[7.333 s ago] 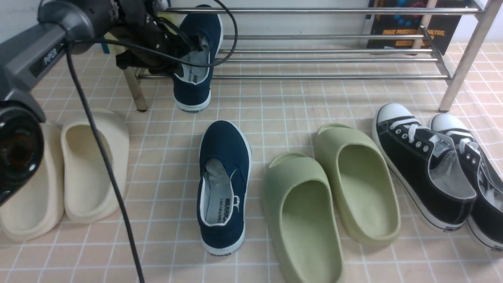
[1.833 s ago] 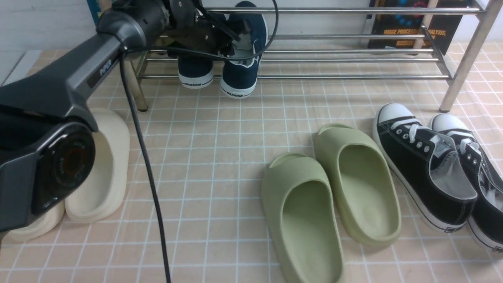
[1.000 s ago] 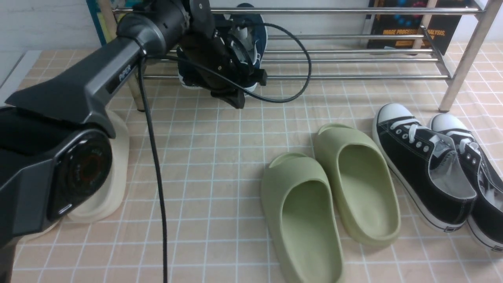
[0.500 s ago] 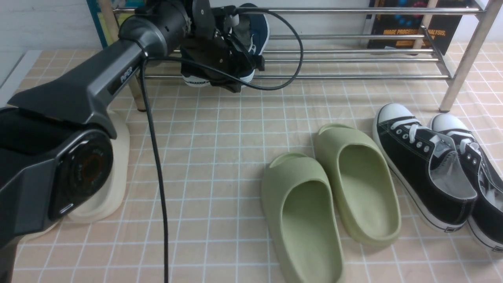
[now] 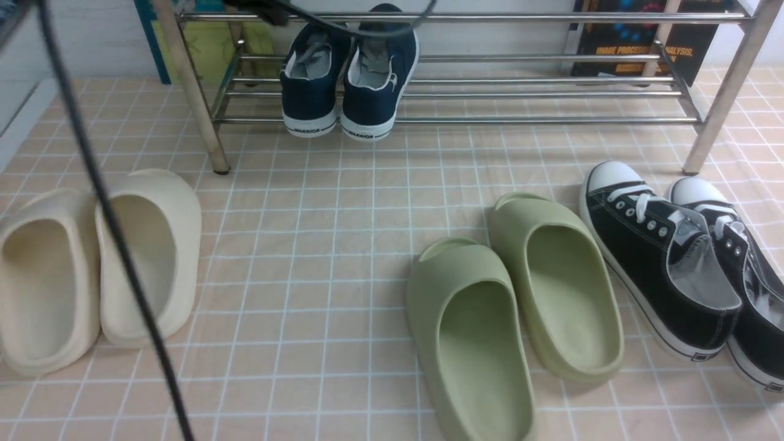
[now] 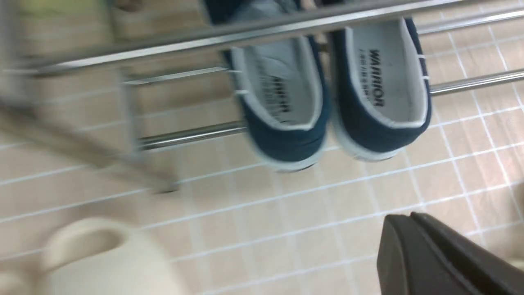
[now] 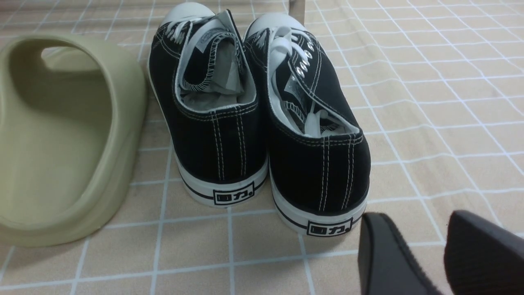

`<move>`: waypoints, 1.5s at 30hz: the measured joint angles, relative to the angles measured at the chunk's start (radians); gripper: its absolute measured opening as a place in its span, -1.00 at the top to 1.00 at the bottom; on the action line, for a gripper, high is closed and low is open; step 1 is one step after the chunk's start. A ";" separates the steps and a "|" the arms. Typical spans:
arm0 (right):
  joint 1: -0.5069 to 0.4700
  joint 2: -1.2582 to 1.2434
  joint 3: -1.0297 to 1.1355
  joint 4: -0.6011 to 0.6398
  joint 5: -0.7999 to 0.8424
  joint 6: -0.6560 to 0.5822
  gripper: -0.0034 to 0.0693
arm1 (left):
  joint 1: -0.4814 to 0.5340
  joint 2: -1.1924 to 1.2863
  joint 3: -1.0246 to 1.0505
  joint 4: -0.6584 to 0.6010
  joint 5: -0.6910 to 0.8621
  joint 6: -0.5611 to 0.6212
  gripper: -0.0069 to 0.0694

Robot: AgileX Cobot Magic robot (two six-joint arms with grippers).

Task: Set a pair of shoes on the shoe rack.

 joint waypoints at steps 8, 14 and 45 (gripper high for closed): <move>0.000 0.000 0.000 0.000 0.000 0.000 0.25 | 0.000 -0.462 0.233 0.065 0.038 0.020 0.76; 0.000 0.000 0.000 -0.002 0.000 0.000 0.25 | 0.000 -0.817 0.706 0.070 -0.098 -0.046 0.75; 0.000 0.000 0.000 -0.002 0.000 0.000 0.25 | 0.000 -1.532 1.568 0.216 -0.262 -0.234 0.74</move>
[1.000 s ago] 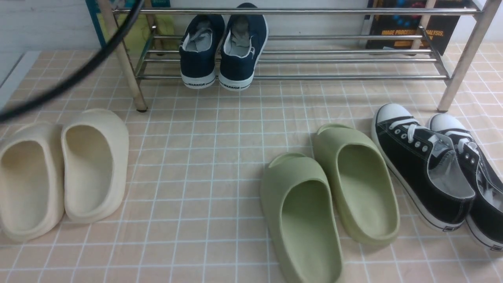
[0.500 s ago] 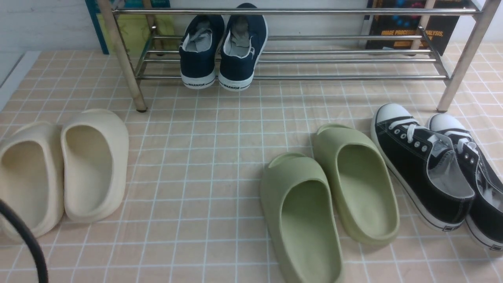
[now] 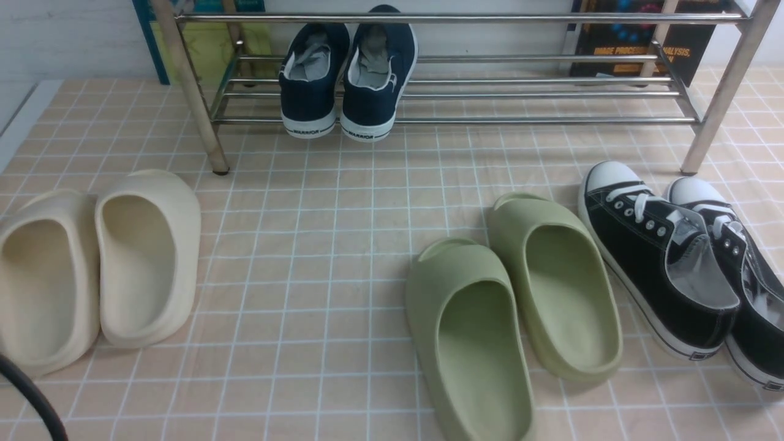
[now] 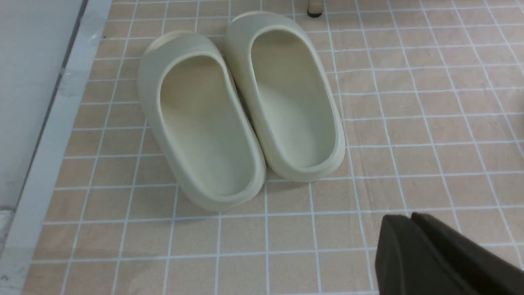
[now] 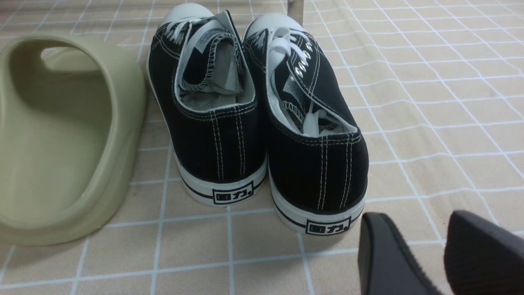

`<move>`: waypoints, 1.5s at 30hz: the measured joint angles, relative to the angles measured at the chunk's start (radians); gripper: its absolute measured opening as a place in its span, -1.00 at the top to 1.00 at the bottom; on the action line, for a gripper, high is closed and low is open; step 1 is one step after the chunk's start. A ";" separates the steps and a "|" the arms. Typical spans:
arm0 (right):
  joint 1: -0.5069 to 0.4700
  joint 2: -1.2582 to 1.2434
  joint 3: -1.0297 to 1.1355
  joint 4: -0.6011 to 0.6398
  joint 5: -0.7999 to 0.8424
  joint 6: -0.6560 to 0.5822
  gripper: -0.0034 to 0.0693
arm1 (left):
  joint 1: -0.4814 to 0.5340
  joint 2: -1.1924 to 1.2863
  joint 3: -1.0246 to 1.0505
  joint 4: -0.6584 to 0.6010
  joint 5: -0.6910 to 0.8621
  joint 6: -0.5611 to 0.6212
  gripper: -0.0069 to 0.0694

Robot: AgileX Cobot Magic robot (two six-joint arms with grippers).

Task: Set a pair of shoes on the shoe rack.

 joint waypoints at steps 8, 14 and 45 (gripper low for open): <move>0.000 0.000 0.000 0.001 0.000 0.000 0.25 | 0.144 -0.103 0.233 -0.009 -0.343 0.001 0.77; 0.000 0.000 0.000 0.001 0.000 0.000 0.25 | 0.381 -0.286 0.539 -0.180 -0.685 0.169 0.77; 0.000 0.000 0.000 0.001 0.000 0.000 0.25 | 0.466 -0.393 0.691 -0.270 -0.565 0.297 0.76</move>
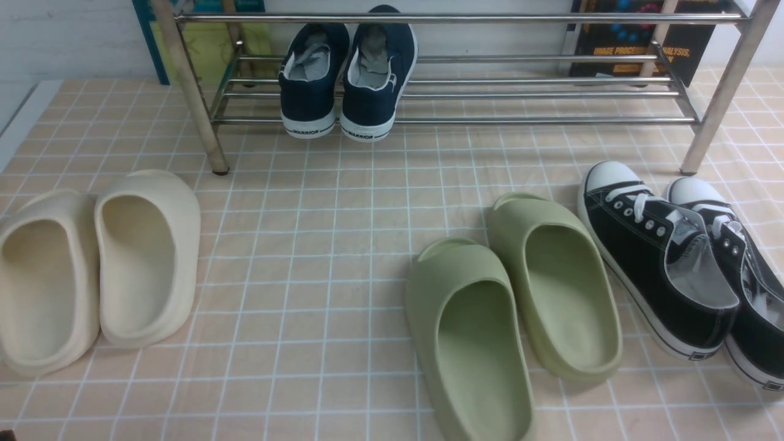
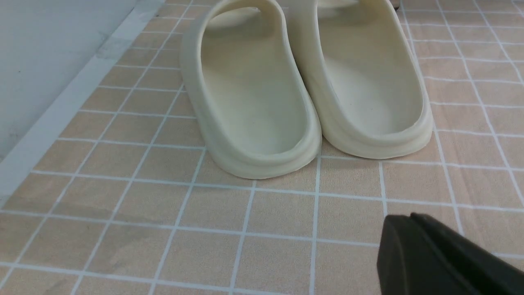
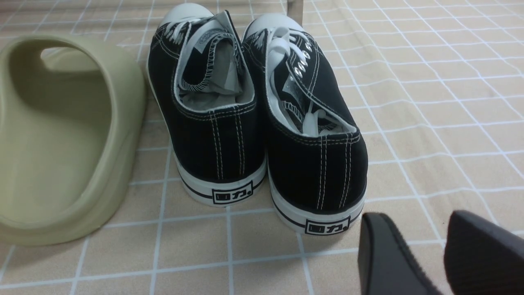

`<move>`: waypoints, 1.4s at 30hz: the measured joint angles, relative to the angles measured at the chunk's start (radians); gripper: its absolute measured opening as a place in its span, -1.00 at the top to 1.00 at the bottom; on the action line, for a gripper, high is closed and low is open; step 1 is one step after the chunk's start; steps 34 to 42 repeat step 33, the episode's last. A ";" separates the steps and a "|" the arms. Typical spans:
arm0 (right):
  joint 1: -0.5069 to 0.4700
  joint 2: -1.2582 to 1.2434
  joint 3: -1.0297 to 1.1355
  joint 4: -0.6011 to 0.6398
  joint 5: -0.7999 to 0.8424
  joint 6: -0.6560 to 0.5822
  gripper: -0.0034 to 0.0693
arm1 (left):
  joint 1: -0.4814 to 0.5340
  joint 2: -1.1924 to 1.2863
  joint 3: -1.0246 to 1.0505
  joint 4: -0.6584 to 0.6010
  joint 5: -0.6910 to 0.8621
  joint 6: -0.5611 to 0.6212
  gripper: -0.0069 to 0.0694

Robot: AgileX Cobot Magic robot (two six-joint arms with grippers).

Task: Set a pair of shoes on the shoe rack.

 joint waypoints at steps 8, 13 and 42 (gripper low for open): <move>0.000 0.000 0.000 0.000 0.000 0.000 0.25 | 0.000 0.000 0.000 0.000 0.000 0.000 0.73; 0.000 0.000 0.000 0.000 0.000 0.000 0.25 | 0.000 0.000 0.000 0.000 0.000 0.000 0.71; 0.000 0.000 0.000 0.000 0.000 0.000 0.25 | 0.000 0.000 0.000 0.002 0.000 0.000 0.67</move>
